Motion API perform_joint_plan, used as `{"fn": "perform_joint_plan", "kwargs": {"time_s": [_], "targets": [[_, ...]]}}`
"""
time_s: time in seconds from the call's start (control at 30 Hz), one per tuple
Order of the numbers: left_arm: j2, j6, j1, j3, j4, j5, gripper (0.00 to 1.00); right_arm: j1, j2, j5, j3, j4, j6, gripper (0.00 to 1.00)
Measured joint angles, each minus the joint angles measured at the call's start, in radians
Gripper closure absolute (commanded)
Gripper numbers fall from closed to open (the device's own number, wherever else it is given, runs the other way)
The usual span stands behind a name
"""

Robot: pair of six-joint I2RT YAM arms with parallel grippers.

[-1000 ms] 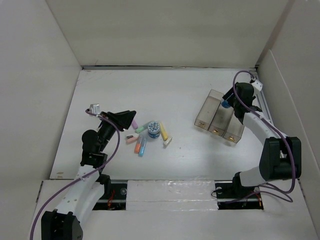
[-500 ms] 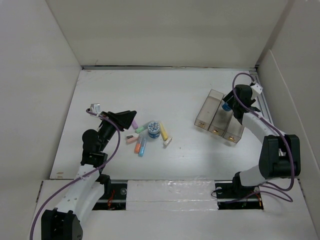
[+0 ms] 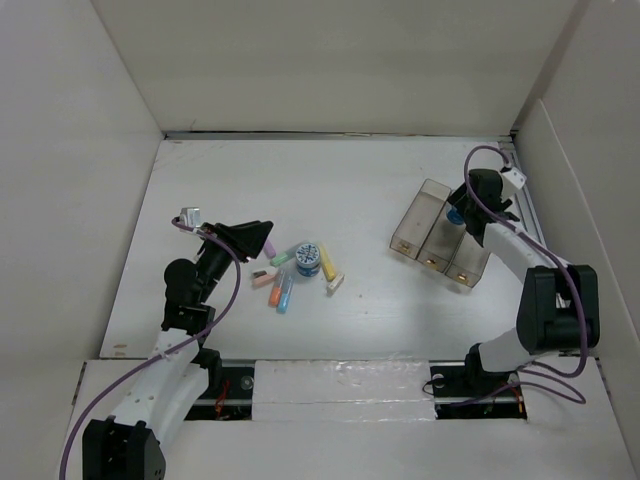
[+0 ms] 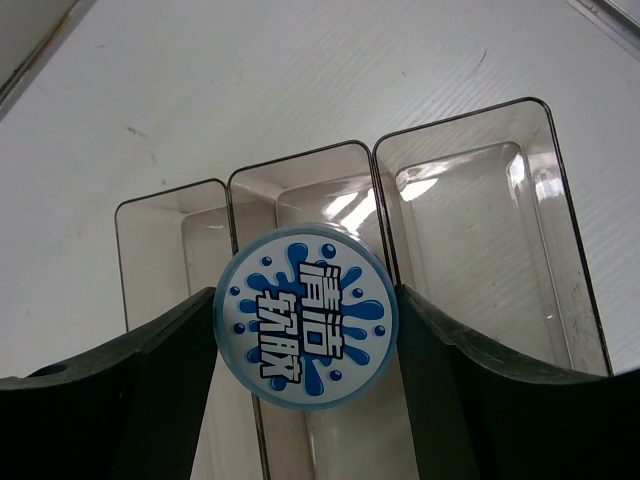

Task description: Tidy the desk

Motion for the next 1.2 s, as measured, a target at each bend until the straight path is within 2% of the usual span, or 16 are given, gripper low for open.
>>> {"fn": "perform_joint_plan", "kwargs": {"time_s": [0.07,0.2,0.3,0.47,0.53,0.57,0.6,0.67,0.7,0.77,0.83,0.87,0.9,0.97,1.07,1.2], "targets": [[-0.002,0.0,0.0,0.0,0.0,0.0,0.48,0.007,0.03,0.003,0.016,-0.01,0.0,0.45],[-0.003,0.0,0.0,0.0,0.0,0.0,0.48,0.023,0.079,0.014,0.04,-0.036,-0.002,0.18],[-0.003,0.0,0.0,0.0,0.0,-0.001,0.48,0.03,0.088,0.014,0.044,-0.043,-0.008,0.08],[-0.003,0.0,0.0,0.0,0.0,-0.002,0.48,0.036,0.07,0.013,0.058,-0.043,-0.018,0.03],[-0.003,0.0,0.0,0.0,0.0,-0.003,0.48,0.048,0.038,0.013,0.058,-0.043,-0.028,0.12],[-0.003,0.0,0.0,0.0,0.0,-0.003,0.48,0.06,0.013,0.013,0.058,-0.042,-0.036,0.24],[-0.003,0.0,0.0,0.0,0.0,-0.005,0.48,0.077,-0.015,0.005,0.058,-0.039,-0.045,0.56],[-0.006,0.001,0.0,0.0,-0.003,-0.009,0.48,0.126,-0.084,-0.027,0.045,0.007,-0.065,0.82],[-0.01,0.001,0.0,0.0,-0.008,-0.013,0.48,0.161,-0.122,-0.06,0.033,0.042,-0.078,0.91],[-0.023,0.002,0.0,0.0,-0.015,-0.021,0.48,0.254,-0.179,-0.122,0.019,0.105,-0.097,0.92],[-0.043,0.004,0.0,0.0,-0.03,-0.037,0.48,0.362,-0.184,-0.198,0.019,0.166,-0.125,0.71],[-0.057,0.005,0.0,0.0,-0.041,-0.048,0.48,0.47,-0.151,-0.256,0.028,0.183,-0.166,0.38],[-0.071,0.007,0.0,0.0,-0.055,-0.058,0.48,0.475,-0.148,-0.259,0.028,0.183,-0.168,0.38],[-0.094,0.009,0.0,0.0,-0.104,-0.109,0.48,0.601,-0.077,-0.289,0.05,0.17,-0.222,0.15],[-0.147,0.007,0.0,0.0,-0.15,-0.164,0.48,0.782,0.035,-0.288,0.076,0.134,-0.292,0.0],[-0.188,0.002,0.0,0.0,-0.211,-0.251,0.48,0.932,0.129,-0.296,0.08,0.106,-0.341,0.0]]}}
